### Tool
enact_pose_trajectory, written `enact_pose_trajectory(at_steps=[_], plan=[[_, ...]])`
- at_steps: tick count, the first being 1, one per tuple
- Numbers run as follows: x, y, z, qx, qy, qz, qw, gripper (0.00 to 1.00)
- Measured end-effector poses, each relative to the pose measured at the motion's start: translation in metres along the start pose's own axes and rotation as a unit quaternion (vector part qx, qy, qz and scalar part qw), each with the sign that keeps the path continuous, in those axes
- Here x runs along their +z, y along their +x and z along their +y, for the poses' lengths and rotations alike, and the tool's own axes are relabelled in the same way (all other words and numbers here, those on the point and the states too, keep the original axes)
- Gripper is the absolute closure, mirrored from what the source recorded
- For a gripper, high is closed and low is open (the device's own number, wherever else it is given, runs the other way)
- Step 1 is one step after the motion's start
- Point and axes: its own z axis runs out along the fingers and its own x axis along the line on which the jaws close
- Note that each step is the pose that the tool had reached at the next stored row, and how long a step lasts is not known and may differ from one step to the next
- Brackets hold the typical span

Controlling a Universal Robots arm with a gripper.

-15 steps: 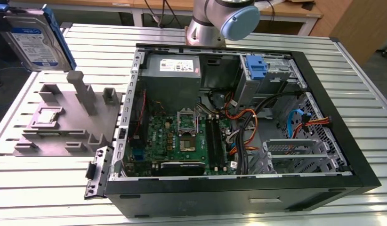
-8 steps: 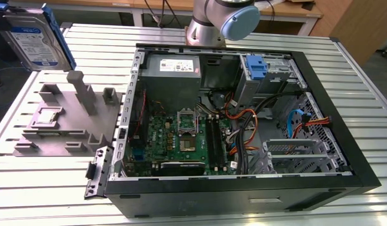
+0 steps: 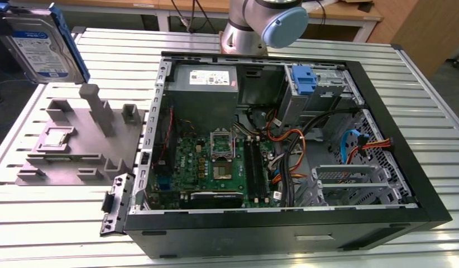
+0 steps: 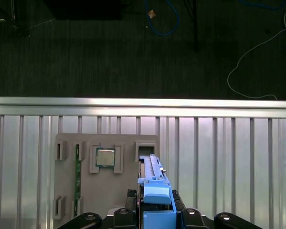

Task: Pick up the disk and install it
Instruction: 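Pick up the disk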

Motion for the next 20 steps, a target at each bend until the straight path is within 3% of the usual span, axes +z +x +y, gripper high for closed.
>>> enact_pose_trajectory(at_steps=[20], plan=[[-0.0051, -0.0002, 0.0001, 0.000, 0.0001, 0.0000, 1.0000, 0.63]])
